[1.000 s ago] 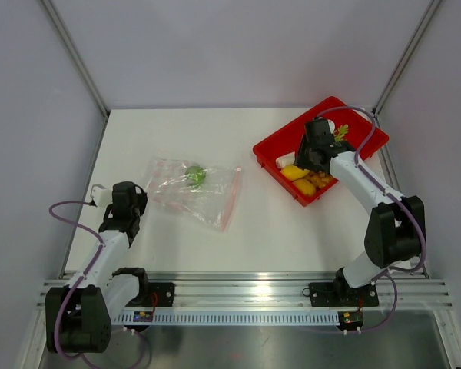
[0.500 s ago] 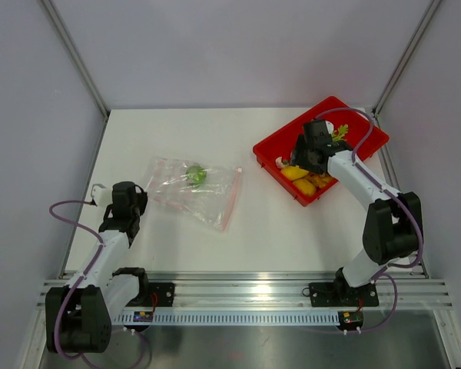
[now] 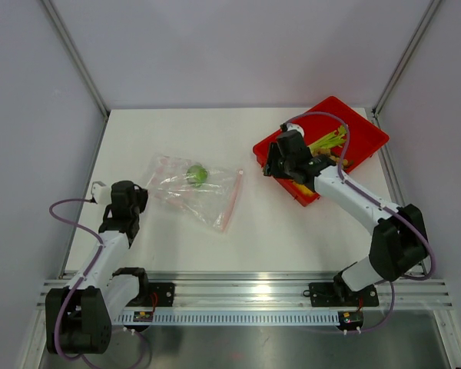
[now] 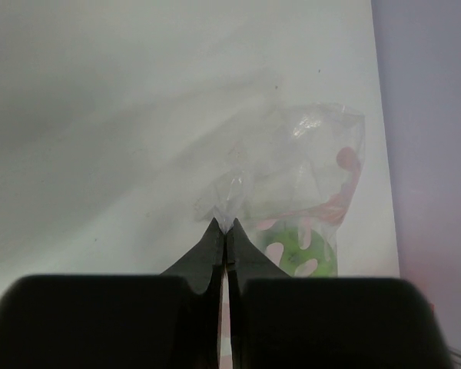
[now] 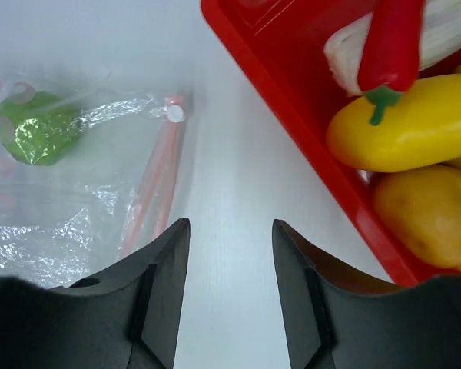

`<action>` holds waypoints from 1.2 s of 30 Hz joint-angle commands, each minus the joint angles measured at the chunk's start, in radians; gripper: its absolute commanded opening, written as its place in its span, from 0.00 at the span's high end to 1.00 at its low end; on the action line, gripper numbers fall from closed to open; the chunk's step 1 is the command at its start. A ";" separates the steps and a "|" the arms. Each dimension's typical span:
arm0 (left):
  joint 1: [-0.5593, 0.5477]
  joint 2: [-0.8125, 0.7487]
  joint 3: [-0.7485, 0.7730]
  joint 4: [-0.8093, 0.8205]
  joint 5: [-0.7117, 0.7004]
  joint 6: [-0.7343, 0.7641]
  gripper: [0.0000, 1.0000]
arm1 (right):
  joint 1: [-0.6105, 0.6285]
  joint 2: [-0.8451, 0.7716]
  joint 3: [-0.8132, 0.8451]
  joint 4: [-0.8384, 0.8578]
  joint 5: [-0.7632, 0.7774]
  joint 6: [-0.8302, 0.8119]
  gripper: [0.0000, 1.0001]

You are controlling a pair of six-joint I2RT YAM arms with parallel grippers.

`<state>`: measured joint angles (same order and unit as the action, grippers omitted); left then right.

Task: Open the zip-top bag and remove the fake food
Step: Place the fake vegetable in the bin, then pick up the fake fruit from the zipper food storage bag.

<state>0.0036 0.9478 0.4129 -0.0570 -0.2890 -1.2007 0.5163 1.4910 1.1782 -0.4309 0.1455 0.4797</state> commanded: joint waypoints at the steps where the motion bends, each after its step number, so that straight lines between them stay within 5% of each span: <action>1: 0.004 -0.041 -0.011 0.127 0.037 0.009 1.00 | 0.048 0.066 -0.009 0.083 0.008 0.040 0.46; 16: 0.004 -0.098 -0.040 0.195 0.047 0.026 1.00 | 0.182 0.139 -0.175 0.319 -0.076 0.169 0.62; 25: 0.004 -0.093 -0.036 0.177 0.036 0.027 1.00 | 0.280 0.339 -0.035 0.262 -0.081 0.163 0.61; 36: 0.003 -0.060 -0.023 0.138 0.037 0.033 0.98 | 0.286 0.368 -0.045 0.399 -0.141 0.172 0.56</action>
<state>0.0036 0.8715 0.3752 0.0761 -0.2466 -1.1912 0.7982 1.8587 1.1065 -0.1295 0.0284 0.6434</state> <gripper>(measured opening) 0.014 0.436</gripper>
